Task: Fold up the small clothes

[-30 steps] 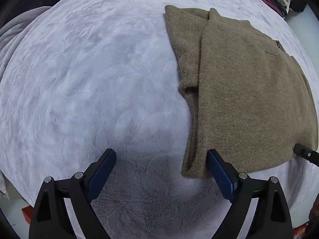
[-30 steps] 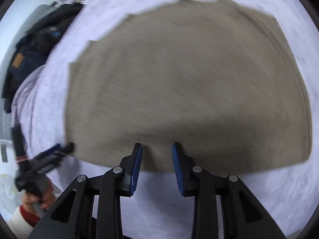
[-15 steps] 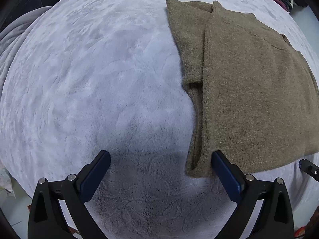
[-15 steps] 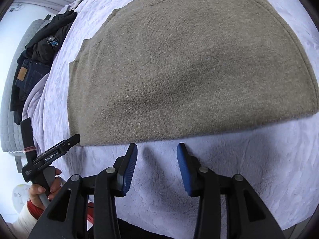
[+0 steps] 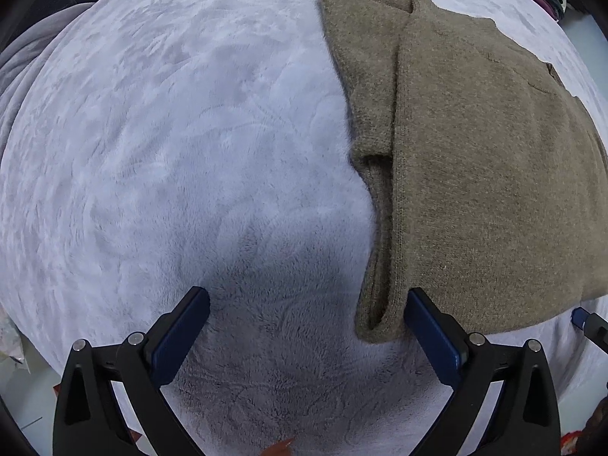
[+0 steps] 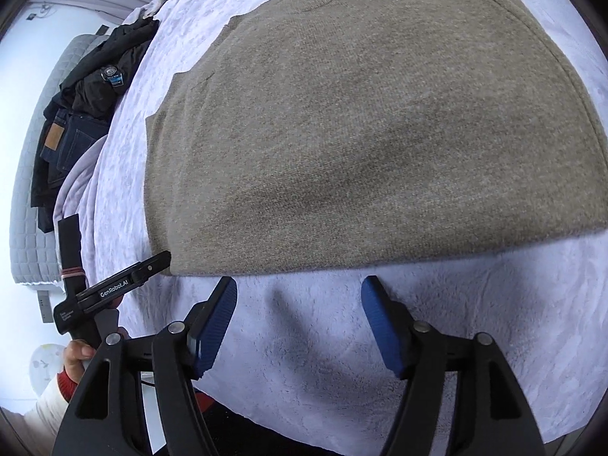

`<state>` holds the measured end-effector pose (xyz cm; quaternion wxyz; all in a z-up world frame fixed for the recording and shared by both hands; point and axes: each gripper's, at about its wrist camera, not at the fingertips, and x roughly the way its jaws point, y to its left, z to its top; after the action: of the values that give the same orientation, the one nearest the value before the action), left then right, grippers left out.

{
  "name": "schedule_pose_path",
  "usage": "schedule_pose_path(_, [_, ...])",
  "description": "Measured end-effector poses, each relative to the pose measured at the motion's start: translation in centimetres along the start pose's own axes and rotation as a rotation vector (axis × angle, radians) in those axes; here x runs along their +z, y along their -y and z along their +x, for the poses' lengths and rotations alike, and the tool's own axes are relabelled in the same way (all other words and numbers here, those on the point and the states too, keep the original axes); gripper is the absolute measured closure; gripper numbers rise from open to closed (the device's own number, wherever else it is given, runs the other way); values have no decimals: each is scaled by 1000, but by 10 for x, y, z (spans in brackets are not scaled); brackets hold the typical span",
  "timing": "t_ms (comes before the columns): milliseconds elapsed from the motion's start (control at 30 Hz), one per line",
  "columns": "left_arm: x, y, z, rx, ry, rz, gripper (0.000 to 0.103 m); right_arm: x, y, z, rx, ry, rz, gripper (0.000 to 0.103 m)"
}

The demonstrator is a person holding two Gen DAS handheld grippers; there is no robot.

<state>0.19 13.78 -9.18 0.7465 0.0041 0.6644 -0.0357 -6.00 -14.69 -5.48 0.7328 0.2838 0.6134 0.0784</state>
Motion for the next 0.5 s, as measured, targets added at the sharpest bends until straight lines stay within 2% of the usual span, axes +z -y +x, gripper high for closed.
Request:
schedule_pose_path(133, [8, -7, 3, -6, -13, -16, 1, 1, 0, 2, 33, -8, 6, 32])
schedule_pose_path(300, [11, -15, 2, -33, -7, -33, 1, 2, -7, 14, 136, -23, 30, 32])
schedule_pose_path(367, [8, -19, -6, -79, 5, -57, 1, 4, -10, 20, 162, -30, 36, 32])
schedule_pose_path(500, [7, -26, -17, -222, 7, -112, 1, 8, -8, 32, 249, -36, 114, 32])
